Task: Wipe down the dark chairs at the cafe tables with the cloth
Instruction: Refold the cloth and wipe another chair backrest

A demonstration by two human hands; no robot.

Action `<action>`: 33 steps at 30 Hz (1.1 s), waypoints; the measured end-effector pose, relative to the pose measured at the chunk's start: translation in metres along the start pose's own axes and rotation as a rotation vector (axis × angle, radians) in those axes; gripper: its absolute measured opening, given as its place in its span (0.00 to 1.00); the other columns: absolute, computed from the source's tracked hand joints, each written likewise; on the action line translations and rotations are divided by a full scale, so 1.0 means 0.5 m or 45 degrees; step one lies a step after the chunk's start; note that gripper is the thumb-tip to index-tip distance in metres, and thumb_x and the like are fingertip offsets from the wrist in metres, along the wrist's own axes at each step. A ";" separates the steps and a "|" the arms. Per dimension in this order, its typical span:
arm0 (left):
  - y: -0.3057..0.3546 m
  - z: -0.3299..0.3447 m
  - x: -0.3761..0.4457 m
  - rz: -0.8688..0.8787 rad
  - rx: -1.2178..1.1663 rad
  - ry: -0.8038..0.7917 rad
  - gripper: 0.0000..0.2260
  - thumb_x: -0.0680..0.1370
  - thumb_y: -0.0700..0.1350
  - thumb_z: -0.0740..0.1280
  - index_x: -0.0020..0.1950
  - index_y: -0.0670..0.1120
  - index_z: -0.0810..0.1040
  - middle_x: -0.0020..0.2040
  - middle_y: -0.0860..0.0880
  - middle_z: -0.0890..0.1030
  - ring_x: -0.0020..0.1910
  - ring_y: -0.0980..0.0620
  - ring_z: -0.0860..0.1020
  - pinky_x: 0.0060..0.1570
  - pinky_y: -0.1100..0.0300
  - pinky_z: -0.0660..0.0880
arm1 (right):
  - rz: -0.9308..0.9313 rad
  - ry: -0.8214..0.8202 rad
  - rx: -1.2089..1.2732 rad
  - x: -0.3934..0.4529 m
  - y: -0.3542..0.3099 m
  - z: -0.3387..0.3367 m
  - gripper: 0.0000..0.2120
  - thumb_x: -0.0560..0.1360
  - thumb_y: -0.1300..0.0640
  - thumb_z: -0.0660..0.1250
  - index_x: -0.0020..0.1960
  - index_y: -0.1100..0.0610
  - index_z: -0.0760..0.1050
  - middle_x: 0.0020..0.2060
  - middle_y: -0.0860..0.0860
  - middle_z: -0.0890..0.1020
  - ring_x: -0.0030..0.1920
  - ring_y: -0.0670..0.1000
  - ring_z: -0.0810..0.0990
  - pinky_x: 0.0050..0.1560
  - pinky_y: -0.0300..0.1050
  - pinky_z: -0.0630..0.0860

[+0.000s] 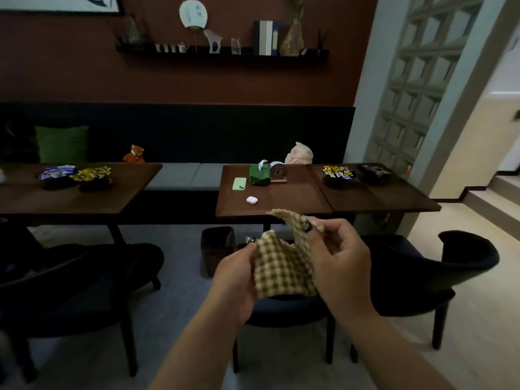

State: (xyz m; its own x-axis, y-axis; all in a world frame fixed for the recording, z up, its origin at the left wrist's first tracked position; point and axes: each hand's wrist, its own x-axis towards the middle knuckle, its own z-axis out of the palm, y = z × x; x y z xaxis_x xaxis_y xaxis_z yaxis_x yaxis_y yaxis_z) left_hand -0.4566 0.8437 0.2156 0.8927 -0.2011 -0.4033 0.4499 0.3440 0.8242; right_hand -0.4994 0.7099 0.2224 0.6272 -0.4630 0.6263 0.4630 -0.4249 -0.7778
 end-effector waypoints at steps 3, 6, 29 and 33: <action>-0.007 -0.009 -0.037 0.049 0.028 -0.051 0.15 0.83 0.46 0.60 0.53 0.39 0.83 0.48 0.42 0.86 0.44 0.48 0.85 0.35 0.59 0.79 | -0.261 -0.259 -0.066 -0.042 -0.024 -0.002 0.03 0.75 0.64 0.67 0.47 0.57 0.78 0.49 0.45 0.83 0.51 0.40 0.81 0.50 0.31 0.76; -0.006 -0.002 -0.059 0.092 0.008 -0.074 0.15 0.82 0.44 0.59 0.53 0.40 0.84 0.48 0.41 0.85 0.45 0.45 0.85 0.35 0.57 0.80 | -0.386 -0.513 -0.123 -0.071 -0.022 -0.010 0.05 0.74 0.61 0.67 0.50 0.58 0.79 0.53 0.46 0.83 0.56 0.41 0.80 0.59 0.37 0.75; -0.122 0.059 -0.110 0.394 0.484 0.320 0.06 0.82 0.47 0.61 0.53 0.50 0.78 0.47 0.52 0.83 0.44 0.55 0.82 0.35 0.65 0.76 | 1.573 -0.821 0.557 -0.038 0.075 -0.145 0.21 0.64 0.59 0.74 0.57 0.62 0.78 0.48 0.59 0.85 0.47 0.58 0.85 0.41 0.48 0.81; -0.118 -0.028 -0.111 0.390 0.528 0.359 0.07 0.81 0.48 0.62 0.49 0.49 0.80 0.42 0.52 0.85 0.39 0.59 0.82 0.32 0.68 0.75 | 1.622 -0.785 0.551 -0.071 0.061 -0.065 0.13 0.73 0.60 0.66 0.57 0.60 0.76 0.46 0.58 0.85 0.47 0.59 0.84 0.51 0.57 0.80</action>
State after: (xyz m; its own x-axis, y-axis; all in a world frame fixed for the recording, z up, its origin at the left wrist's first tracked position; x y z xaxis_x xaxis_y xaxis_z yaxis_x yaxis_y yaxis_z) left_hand -0.5321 0.8474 0.1837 0.9786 0.1219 -0.1656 0.1728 -0.0511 0.9836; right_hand -0.5279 0.6884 0.1780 0.8543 0.1055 -0.5089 -0.5141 0.3152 -0.7977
